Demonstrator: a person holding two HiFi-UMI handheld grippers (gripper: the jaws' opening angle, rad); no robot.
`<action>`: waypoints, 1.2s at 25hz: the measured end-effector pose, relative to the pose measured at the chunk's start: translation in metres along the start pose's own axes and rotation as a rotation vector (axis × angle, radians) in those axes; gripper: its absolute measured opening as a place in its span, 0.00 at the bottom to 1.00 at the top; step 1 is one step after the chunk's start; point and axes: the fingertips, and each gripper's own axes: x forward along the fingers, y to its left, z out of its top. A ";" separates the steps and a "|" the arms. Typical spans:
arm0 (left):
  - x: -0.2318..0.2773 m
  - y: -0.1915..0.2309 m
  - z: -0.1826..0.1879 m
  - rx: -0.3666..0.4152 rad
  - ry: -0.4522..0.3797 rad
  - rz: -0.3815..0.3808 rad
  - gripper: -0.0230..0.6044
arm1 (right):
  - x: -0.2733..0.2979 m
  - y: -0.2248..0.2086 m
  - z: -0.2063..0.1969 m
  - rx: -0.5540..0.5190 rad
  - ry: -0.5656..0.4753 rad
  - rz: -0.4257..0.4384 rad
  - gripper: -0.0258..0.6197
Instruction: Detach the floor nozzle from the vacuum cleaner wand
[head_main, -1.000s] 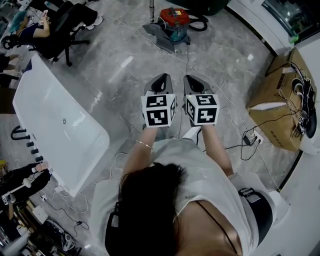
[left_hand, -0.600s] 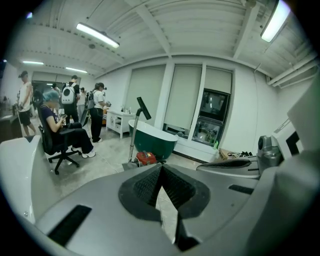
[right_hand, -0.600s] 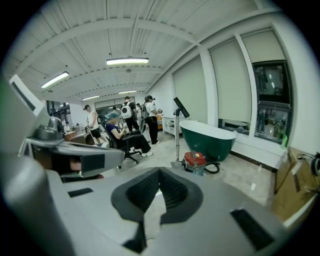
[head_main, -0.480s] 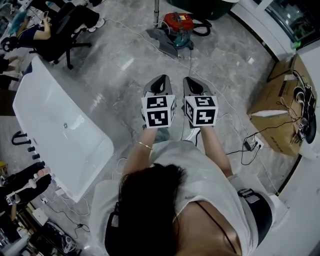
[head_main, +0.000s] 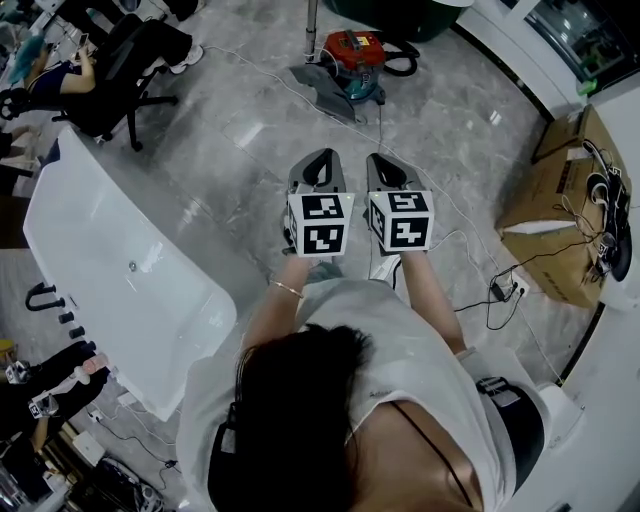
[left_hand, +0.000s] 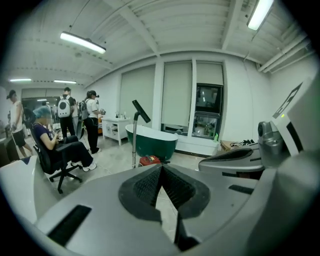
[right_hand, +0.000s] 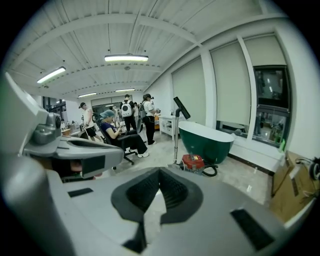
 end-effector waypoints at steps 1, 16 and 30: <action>0.002 0.002 0.000 -0.008 0.003 -0.009 0.04 | 0.003 0.000 0.002 0.002 -0.001 -0.003 0.06; 0.020 0.024 0.002 -0.073 0.017 -0.098 0.04 | 0.031 0.017 0.011 0.016 0.001 -0.035 0.06; 0.021 0.037 0.005 -0.103 0.009 -0.101 0.04 | 0.038 0.024 0.017 0.023 0.001 -0.039 0.06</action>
